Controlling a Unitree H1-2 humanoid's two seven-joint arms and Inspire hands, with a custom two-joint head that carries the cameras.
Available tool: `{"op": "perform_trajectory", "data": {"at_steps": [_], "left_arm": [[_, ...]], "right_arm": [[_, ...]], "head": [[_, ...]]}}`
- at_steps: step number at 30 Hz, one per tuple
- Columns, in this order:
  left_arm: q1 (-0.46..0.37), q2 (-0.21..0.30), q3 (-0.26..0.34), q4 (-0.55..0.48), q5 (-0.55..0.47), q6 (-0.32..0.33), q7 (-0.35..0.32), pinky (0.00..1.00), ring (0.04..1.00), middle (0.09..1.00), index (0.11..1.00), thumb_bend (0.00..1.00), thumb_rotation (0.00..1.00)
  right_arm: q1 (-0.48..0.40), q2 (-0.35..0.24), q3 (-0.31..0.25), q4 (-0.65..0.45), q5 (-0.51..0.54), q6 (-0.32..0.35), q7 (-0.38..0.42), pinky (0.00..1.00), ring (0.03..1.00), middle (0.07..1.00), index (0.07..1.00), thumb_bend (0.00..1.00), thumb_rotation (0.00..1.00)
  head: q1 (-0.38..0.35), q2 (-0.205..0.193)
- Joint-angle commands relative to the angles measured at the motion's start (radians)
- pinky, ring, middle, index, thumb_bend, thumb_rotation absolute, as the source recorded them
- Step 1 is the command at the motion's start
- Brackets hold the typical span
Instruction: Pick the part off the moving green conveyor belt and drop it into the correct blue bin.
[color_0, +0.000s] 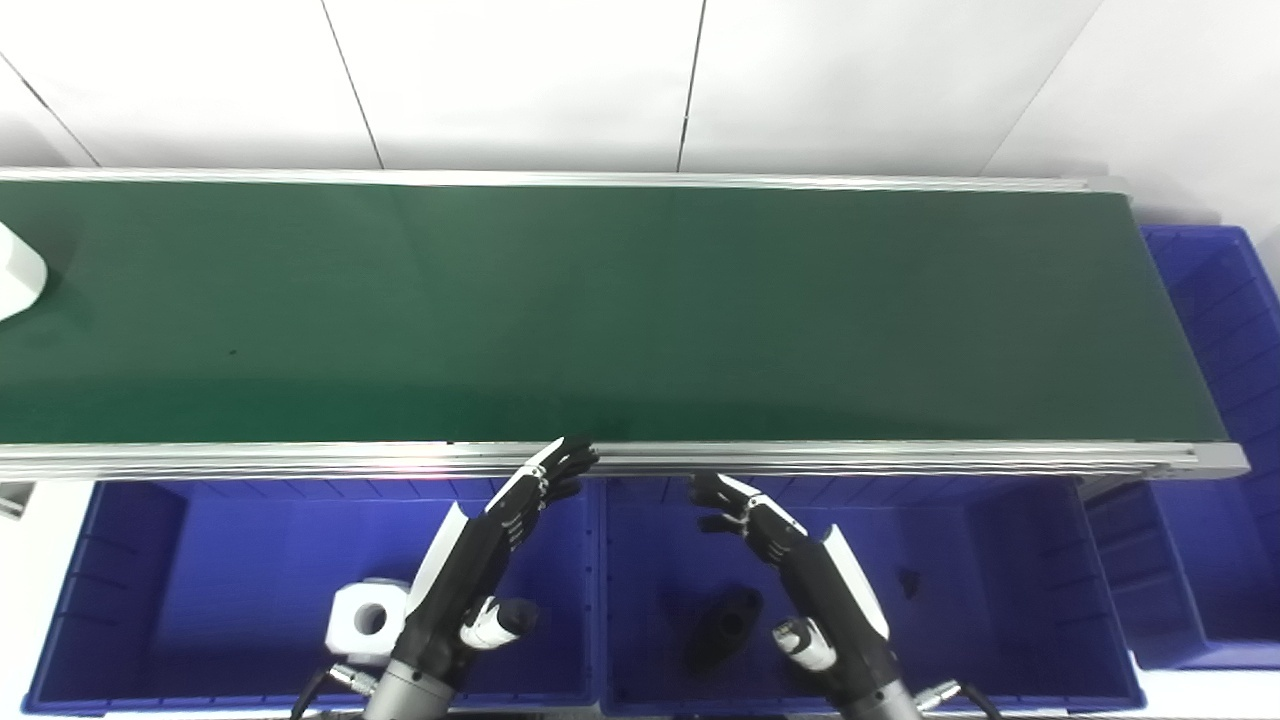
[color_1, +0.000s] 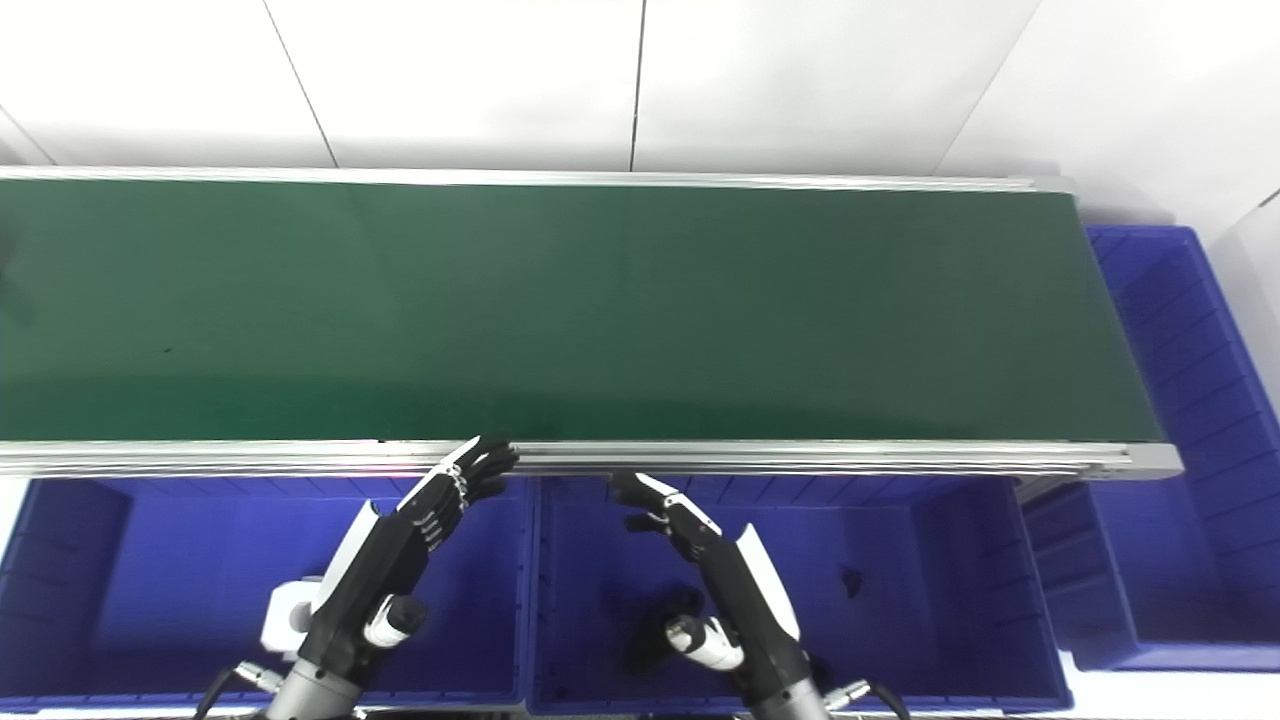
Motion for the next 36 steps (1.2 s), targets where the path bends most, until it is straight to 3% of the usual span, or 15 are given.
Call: {"op": "perform_trajectory", "data": {"at_steps": [1,8,18,36], "left_arm": [[0.012,0.001,-0.001,-0.011,0.000,-0.038,-0.003,0.87,0.902,0.887,0.893,1.00,0.96],[0.020,-0.001,0.000,-0.012,0.003,-0.043,-0.001,0.88,0.907,0.885,0.895,1.00,0.96],[0.028,-0.004,0.002,-0.005,0.029,-0.059,0.005,0.88,0.914,0.890,0.895,1.00,0.98],[0.049,-0.010,0.002,0.004,0.055,-0.082,0.023,0.89,0.922,0.898,0.883,1.00,0.99]], "right_arm": [[-0.005,0.017,0.008,-0.033,0.010,-0.031,0.010,0.81,0.883,0.902,0.854,0.99,1.00],[-0.017,0.022,0.012,-0.009,0.014,-0.031,0.024,0.92,0.956,0.946,0.899,1.00,1.00],[-0.025,0.007,0.003,0.027,0.021,-0.041,0.037,0.98,0.987,0.963,0.917,1.00,1.00],[-0.023,0.000,0.004,0.049,0.019,-0.049,0.025,0.97,0.976,0.957,0.912,1.00,1.00]], "head": [[0.001,-0.003],[-0.001,-0.007],[-0.002,-0.020],[-0.002,-0.045]]}}
